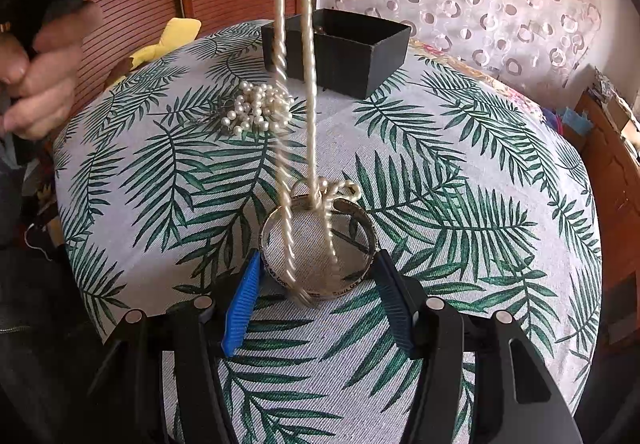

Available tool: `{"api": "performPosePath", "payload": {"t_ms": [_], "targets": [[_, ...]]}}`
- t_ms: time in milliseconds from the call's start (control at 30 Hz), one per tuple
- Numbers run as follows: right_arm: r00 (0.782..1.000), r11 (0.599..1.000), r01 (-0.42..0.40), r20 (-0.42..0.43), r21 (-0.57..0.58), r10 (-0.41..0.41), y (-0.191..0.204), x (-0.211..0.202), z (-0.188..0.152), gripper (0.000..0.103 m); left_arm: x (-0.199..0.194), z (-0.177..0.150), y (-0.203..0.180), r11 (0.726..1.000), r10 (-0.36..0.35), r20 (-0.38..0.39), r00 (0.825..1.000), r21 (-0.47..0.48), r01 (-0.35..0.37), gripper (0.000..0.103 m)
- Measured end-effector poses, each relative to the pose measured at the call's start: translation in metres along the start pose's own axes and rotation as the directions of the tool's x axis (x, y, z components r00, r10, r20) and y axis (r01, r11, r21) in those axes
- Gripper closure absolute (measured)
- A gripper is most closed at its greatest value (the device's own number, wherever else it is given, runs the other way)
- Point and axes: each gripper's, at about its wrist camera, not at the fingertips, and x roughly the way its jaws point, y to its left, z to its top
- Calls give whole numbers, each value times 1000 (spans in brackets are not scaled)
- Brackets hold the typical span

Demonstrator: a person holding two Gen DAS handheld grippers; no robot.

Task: Organize jewelry
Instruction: 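Lift the pearl necklace with the left tool and lower it into the black box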

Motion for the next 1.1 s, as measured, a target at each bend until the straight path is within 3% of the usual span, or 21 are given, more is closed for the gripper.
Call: {"api": "performPosePath", "payload": {"t_ms": [533,1100], "targets": [[1000,1000,-12,-4,24,12,-2,3,5,44,-49,52,10,997,75,142,987,0,-76,99],[994,1000,-10,108,5,9,-1,-32,47,44,-48,74,41,988,157,142,977,-35,-153,99]]}}
